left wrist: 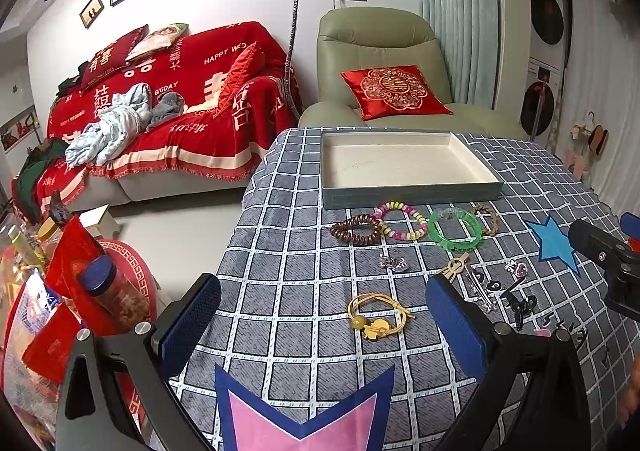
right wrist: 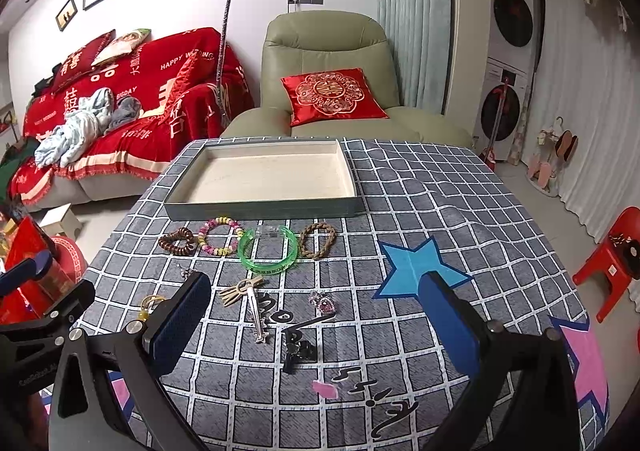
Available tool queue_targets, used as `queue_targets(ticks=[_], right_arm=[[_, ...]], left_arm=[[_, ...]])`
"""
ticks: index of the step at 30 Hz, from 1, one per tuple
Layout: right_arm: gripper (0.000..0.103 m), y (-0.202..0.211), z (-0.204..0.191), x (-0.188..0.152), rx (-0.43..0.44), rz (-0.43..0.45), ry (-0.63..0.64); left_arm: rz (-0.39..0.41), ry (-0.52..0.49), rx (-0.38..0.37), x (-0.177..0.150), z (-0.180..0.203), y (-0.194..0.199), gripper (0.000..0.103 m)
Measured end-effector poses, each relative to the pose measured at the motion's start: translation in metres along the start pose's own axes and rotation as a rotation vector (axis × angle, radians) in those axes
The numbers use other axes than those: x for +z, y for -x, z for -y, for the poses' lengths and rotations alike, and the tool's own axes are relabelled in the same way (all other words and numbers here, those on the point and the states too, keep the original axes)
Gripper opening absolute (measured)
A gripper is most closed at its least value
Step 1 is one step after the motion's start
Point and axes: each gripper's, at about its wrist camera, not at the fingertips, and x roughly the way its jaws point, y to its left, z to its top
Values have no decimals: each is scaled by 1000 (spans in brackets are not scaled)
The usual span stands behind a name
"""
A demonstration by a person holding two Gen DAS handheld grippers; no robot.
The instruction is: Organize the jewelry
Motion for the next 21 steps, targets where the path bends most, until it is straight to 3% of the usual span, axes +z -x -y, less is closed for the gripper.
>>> queue_targets(ticks=[21], right_arm=[[103,2,-4,-2,18,0,-6]], left_arm=[[-2,-7,-3,0,4,2,103]])
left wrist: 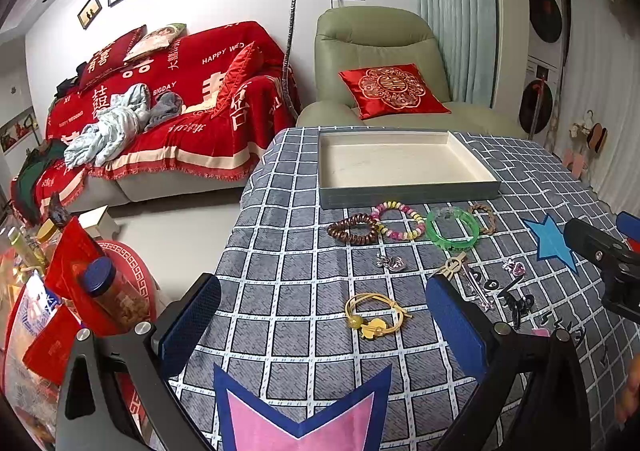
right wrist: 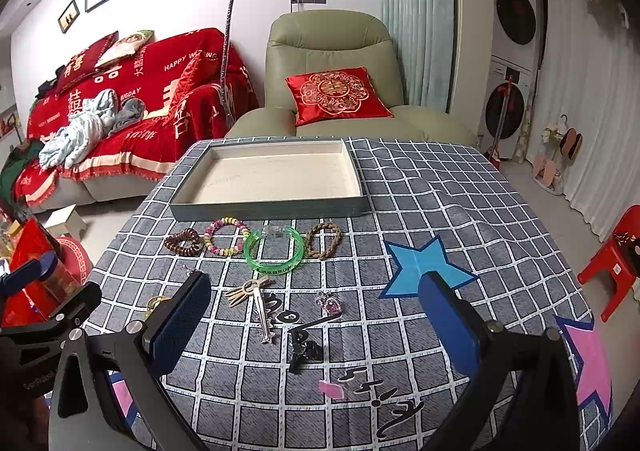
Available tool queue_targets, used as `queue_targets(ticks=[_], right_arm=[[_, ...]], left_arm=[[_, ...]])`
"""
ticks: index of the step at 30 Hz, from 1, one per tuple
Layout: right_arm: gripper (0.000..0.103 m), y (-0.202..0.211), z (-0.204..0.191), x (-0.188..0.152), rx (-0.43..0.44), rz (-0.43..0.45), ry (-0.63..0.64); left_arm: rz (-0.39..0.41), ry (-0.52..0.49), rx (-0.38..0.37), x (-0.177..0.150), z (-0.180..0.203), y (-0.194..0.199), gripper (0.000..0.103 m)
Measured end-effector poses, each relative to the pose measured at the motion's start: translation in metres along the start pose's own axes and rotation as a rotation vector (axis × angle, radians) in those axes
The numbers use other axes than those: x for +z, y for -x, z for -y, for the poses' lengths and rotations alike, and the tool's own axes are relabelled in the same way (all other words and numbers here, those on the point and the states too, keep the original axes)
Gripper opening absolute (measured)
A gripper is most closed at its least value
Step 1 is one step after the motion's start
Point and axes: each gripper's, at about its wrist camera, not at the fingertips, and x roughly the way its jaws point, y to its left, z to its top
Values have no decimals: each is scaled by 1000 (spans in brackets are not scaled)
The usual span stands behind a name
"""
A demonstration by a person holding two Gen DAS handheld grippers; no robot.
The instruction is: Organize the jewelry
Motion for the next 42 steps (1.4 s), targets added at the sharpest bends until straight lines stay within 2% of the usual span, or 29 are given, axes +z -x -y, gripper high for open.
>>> queue_targets(ticks=[42], right_arm=[[103,0,2,0,4,-7,-5]], left_arm=[[-26,-2,-7,-2,4,-6,103]])
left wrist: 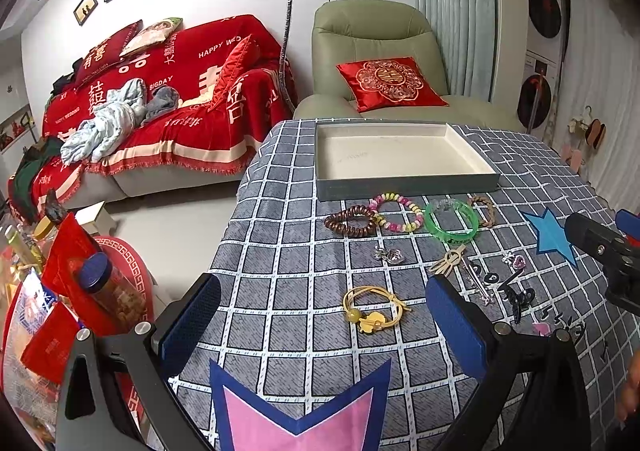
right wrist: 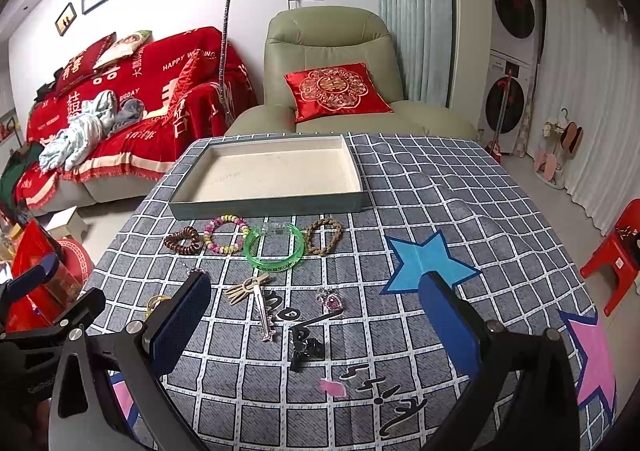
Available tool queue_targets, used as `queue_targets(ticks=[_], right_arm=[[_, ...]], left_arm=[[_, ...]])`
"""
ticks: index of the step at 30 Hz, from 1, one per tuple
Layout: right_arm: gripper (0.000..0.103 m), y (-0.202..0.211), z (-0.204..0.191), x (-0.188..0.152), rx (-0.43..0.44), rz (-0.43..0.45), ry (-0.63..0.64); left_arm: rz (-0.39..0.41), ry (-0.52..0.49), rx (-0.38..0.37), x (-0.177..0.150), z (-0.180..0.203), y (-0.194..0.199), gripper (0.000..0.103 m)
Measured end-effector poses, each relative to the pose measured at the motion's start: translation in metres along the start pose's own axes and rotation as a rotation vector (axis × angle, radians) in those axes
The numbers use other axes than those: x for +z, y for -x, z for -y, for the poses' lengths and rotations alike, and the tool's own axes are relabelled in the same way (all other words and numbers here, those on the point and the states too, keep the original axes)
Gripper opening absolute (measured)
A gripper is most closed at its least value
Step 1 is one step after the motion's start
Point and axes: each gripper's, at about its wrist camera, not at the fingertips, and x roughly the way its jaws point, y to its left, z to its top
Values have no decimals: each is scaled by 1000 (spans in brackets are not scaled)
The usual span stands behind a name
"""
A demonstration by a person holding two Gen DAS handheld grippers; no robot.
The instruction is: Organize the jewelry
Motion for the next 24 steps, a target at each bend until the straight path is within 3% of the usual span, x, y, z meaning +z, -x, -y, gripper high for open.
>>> queue_targets(ticks=[24], right_arm=[[103,-3,0,-7,-4,-6,-4]], left_arm=[[-6,-5,-2,-3,0,-2,103]])
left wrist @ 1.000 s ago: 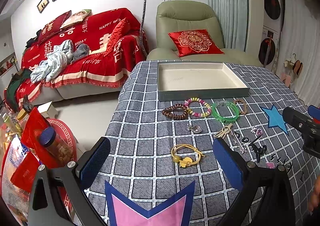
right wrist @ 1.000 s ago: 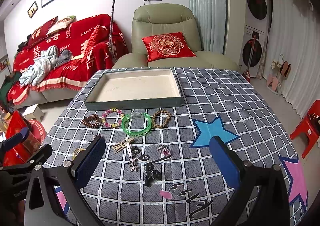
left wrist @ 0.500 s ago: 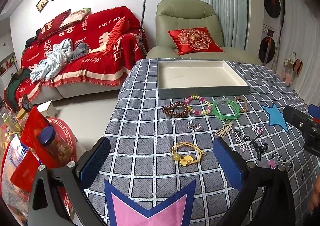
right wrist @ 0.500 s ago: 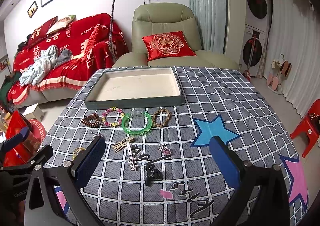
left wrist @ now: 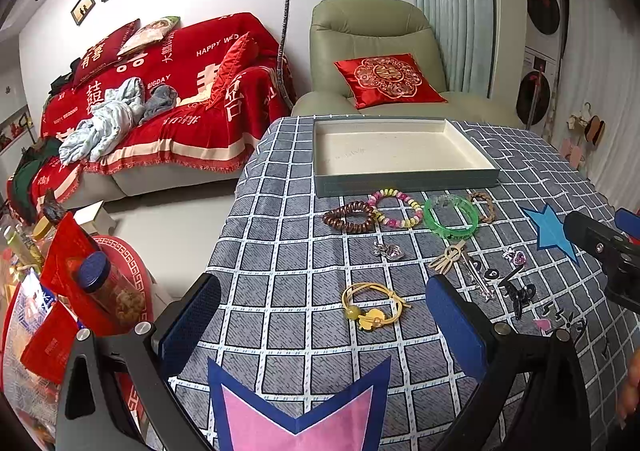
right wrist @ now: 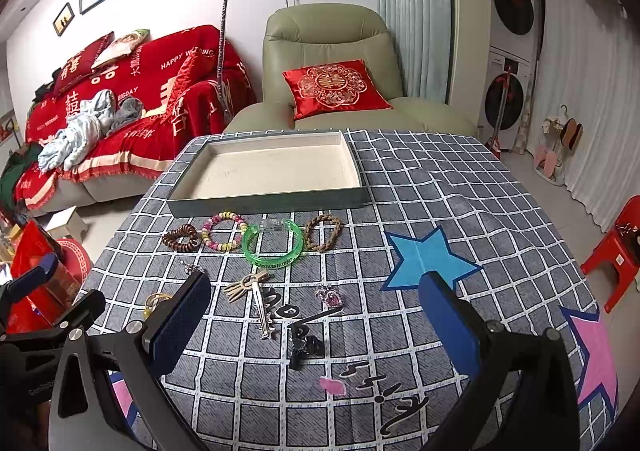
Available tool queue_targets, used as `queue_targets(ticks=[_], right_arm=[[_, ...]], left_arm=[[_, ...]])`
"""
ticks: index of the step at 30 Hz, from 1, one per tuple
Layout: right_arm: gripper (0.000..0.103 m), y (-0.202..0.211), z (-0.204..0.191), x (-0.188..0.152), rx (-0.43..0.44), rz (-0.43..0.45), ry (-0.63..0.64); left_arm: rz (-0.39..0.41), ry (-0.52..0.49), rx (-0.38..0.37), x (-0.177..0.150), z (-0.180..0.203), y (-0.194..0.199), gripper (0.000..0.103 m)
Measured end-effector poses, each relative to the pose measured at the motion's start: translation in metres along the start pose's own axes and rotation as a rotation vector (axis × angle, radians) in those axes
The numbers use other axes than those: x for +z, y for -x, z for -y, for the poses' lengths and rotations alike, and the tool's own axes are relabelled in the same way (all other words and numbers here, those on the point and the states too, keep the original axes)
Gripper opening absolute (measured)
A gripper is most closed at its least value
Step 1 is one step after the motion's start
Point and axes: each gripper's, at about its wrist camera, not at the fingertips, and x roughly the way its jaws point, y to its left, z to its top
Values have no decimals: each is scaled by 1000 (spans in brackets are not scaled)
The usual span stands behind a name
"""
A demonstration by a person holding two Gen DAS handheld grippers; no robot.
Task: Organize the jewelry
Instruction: 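Grasp the yellow cord bracelet with the left tool while the right tool grasps a silver charm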
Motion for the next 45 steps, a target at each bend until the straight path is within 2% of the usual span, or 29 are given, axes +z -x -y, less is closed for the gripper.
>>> queue_targets(ticks=[6,10,14,18,23,32,38,39,42,45], right_arm=[[103,-1,1,-1,-1,-5,-3],[103,-8,6,-8,-3,-35,-8],[103,-20,18,-24,-14,-116,-16],[103,-36,32,-36,-14,-207,-56],[103,-54,43,-35,-15,-283,-109],[103,-91,42,-19,-10,-314,-73],[89,-119,36,-10,24,-363,-32],[84,-123,34,-9,33,-370,-19],[73,-134,26,-10,51,-400,30],[70,-138,19,-11,51,-397,74]], left_arm=[[-13,-7,-13,-2,1,-3,103],[-62,-7,-15,-5,-4,-16,103],[-126,-7,-24,-11,-12,-34,103],[-195,8,-84,-13,-17,-52,103],[-226,12,-100,-10,-13,-69,103],[-274,-15,-138,-6,-4,-94,103],[-310,-33,-166,-9,6,-108,102],[-317,-40,-170,-9,8,-110,96],[-334,-47,-177,-11,11,-112,95],[-341,-45,-178,-13,12,-111,95]])
